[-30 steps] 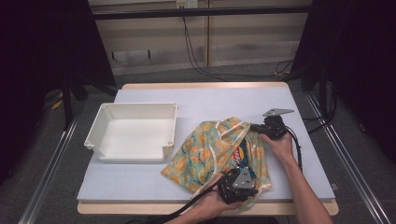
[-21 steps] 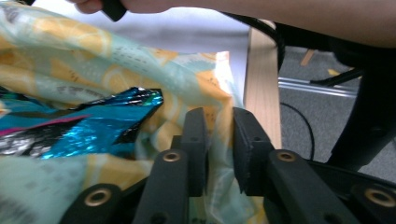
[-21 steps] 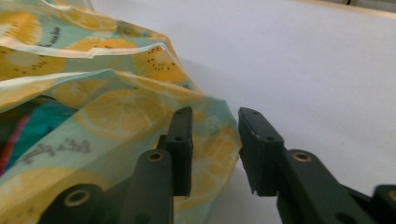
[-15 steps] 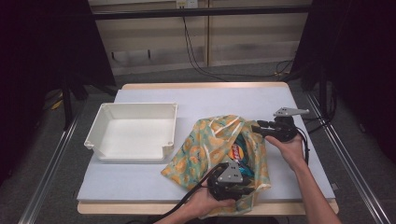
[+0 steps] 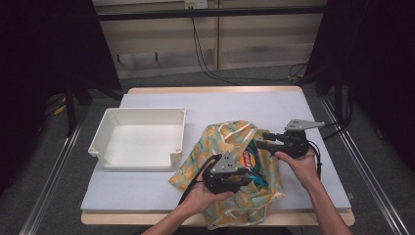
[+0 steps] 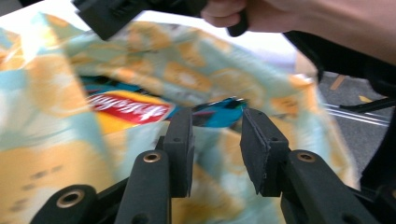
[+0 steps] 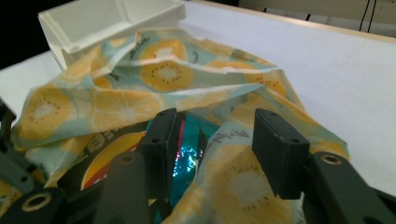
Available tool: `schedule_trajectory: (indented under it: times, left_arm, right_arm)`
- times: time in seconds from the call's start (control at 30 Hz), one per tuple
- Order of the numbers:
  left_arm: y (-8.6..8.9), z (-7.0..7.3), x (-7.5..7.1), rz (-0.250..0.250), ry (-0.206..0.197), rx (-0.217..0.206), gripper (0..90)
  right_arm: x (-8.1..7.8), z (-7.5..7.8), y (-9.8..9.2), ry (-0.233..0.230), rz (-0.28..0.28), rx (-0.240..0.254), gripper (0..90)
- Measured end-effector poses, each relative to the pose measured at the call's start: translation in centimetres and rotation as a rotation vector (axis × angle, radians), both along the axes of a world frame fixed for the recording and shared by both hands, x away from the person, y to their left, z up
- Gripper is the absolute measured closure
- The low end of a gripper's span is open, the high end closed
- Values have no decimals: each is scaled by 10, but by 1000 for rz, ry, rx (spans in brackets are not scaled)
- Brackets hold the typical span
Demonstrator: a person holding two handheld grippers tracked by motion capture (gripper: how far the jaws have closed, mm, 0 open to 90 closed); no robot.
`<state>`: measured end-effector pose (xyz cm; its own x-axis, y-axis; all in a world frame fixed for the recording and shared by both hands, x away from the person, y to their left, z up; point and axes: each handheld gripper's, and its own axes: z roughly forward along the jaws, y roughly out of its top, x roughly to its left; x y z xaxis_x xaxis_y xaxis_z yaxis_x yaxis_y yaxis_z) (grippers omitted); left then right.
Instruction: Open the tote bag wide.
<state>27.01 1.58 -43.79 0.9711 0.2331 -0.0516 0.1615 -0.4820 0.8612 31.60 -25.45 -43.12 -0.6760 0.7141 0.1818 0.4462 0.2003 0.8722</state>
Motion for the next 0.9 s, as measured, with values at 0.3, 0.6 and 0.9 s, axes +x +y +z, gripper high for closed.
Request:
schedule_trajectory:
  times: [0.3, 0.6, 0.9]
  left_arm:
    - [19, -5, 15, 81, -25, 36, 555]
    - [30, -10, 17, 96, -16, 10, 547]
    - [32, -7, 14, 101, -19, 22, 541]
  right_arm:
    - [27, -32, 4, 61, -70, -92, 696]
    - [25, -39, -19, 54, -163, -109, 900]
    - [15, -47, -34, 69, -176, -144, 775]
